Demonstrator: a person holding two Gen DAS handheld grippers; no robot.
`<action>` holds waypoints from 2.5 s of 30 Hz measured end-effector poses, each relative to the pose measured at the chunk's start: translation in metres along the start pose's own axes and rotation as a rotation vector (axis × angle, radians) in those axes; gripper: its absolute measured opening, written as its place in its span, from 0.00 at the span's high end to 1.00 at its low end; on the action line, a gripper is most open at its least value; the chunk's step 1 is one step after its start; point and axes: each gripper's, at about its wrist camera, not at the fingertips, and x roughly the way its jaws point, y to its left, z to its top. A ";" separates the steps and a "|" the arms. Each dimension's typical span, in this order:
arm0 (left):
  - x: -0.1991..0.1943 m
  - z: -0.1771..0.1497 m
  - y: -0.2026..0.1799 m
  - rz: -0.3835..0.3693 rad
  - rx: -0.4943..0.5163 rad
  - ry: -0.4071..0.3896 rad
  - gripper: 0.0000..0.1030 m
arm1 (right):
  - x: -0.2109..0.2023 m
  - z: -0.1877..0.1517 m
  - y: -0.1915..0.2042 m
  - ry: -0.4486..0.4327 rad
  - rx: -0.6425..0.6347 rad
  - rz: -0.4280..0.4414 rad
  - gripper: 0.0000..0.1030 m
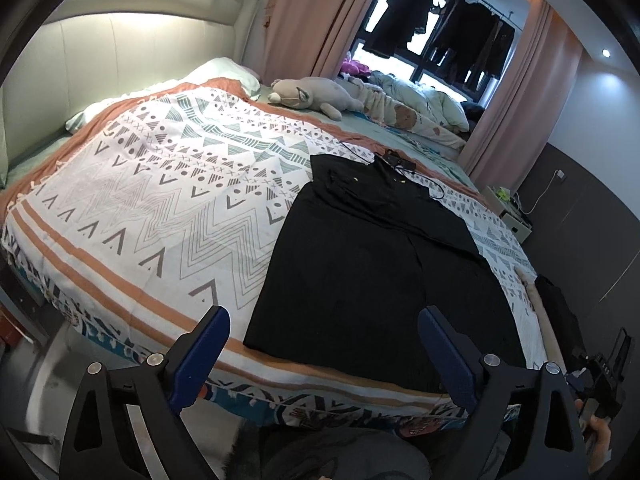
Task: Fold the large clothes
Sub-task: 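Raise both open grippers away from the jacket and reposition at its edge, then close both grippers on the same edge of the black jacket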
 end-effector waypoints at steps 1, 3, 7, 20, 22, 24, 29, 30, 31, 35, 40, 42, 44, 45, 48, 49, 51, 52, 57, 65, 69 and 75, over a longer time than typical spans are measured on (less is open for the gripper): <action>0.001 -0.005 0.005 0.001 -0.009 0.005 0.12 | 0.000 -0.003 -0.005 0.002 0.000 -0.003 0.00; 0.003 -0.013 0.013 0.000 -0.025 0.021 0.16 | -0.001 -0.010 -0.015 0.008 0.009 -0.002 0.03; 0.013 -0.027 0.036 0.005 -0.090 0.049 0.20 | 0.007 -0.021 -0.033 0.042 0.043 0.014 0.15; 0.071 -0.039 0.068 -0.056 -0.220 0.143 0.46 | 0.039 -0.028 -0.072 0.091 0.126 0.043 0.30; 0.083 -0.040 0.069 -0.060 -0.224 0.155 0.46 | 0.043 -0.026 -0.077 0.088 0.152 0.060 0.32; 0.095 -0.041 0.071 -0.059 -0.232 0.168 0.46 | 0.051 -0.025 -0.084 0.089 0.178 0.080 0.35; 0.123 -0.046 0.081 -0.056 -0.267 0.216 0.46 | 0.069 -0.023 -0.094 0.098 0.220 0.101 0.38; 0.126 -0.047 0.083 -0.054 -0.272 0.222 0.46 | 0.073 -0.023 -0.098 0.098 0.234 0.111 0.38; 0.129 -0.049 0.085 -0.057 -0.279 0.228 0.46 | 0.075 -0.022 -0.099 0.099 0.241 0.115 0.38; 0.134 -0.050 0.091 -0.082 -0.307 0.232 0.46 | 0.089 -0.020 -0.108 0.092 0.257 0.133 0.38; 0.139 -0.048 0.094 -0.128 -0.351 0.240 0.46 | 0.106 -0.014 -0.115 0.104 0.280 0.170 0.38; 0.139 -0.051 0.096 -0.187 -0.400 0.255 0.46 | 0.108 -0.015 -0.116 0.112 0.301 0.201 0.38; 0.136 -0.053 0.098 -0.232 -0.446 0.248 0.46 | 0.108 -0.020 -0.116 0.122 0.323 0.247 0.38; 0.132 -0.053 0.098 -0.265 -0.465 0.230 0.46 | 0.105 -0.022 -0.116 0.118 0.331 0.277 0.38; 0.123 -0.050 0.095 -0.344 -0.476 0.205 0.46 | 0.090 -0.024 -0.111 0.058 0.337 0.406 0.38; 0.121 -0.049 0.093 -0.358 -0.472 0.200 0.46 | 0.088 -0.022 -0.109 0.045 0.335 0.439 0.38; 0.121 -0.046 0.089 -0.367 -0.467 0.195 0.46 | 0.086 -0.020 -0.105 0.033 0.334 0.470 0.38; 0.122 -0.046 0.088 -0.358 -0.464 0.199 0.46 | 0.087 -0.020 -0.103 0.033 0.332 0.466 0.38; 0.133 -0.049 0.083 -0.280 -0.438 0.229 0.46 | 0.102 -0.023 -0.100 0.067 0.325 0.410 0.38; 0.157 -0.044 0.076 -0.232 -0.413 0.236 0.60 | 0.130 -0.020 -0.089 0.091 0.313 0.385 0.38; 0.172 -0.042 0.073 -0.229 -0.418 0.251 0.75 | 0.143 -0.016 -0.085 0.099 0.311 0.367 0.44; 0.171 -0.040 0.075 -0.208 -0.446 0.218 0.96 | 0.149 -0.013 -0.098 0.101 0.369 0.362 0.88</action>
